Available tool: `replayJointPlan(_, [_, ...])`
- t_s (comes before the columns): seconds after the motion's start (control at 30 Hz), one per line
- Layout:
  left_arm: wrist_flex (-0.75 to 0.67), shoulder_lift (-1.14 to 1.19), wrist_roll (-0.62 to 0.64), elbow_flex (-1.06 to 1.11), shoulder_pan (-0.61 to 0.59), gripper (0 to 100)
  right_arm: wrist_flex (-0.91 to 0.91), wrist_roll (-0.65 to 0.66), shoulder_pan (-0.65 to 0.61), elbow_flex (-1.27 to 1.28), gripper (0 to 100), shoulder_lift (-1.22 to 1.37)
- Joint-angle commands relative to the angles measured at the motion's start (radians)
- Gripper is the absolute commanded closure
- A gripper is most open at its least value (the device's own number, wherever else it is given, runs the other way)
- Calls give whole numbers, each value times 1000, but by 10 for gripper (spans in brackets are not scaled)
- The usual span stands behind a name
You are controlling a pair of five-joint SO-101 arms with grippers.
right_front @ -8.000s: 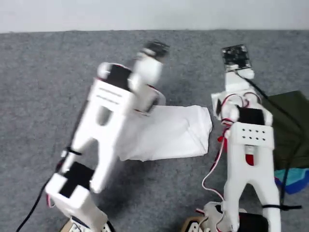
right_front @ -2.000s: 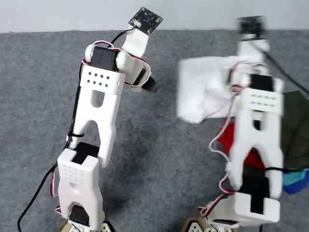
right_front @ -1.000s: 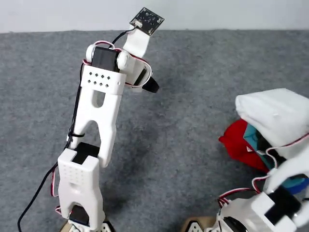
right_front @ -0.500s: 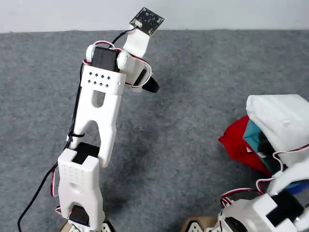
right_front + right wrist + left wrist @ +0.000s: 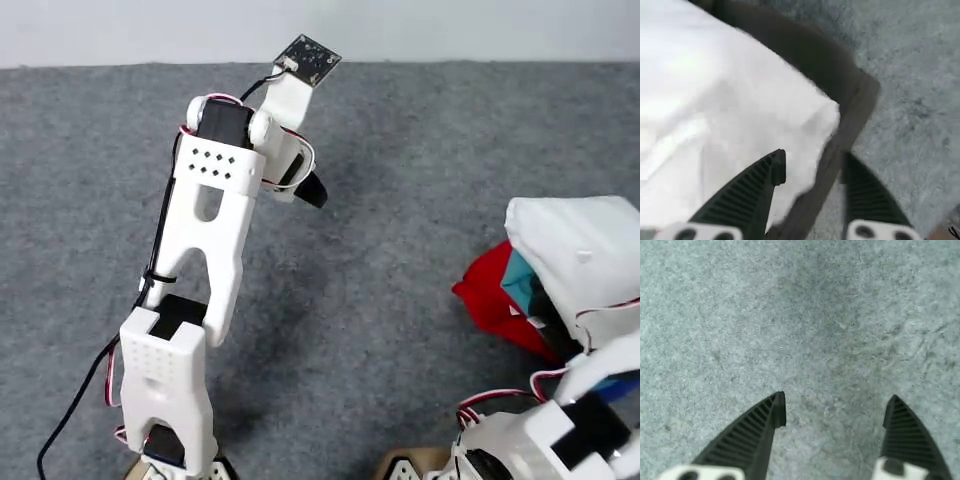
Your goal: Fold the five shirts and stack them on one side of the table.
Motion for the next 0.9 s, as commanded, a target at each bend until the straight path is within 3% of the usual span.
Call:
replayJointPlan(0.0, [17, -66, -3, -4, 20, 691, 127, -25, 4, -215, 778, -48])
replayJointPlan(0.17, [17, -66, -3, -4, 20, 691, 136, -28, -114, -278, 779, -30])
replayJointPlan(0.4, [17, -66, -3, 2, 20, 691, -243, -26, -269, -91, 779, 113])
replayJointPlan(0.87, [17, -66, -3, 2, 20, 691, 130, -20, -302, -81, 779, -27])
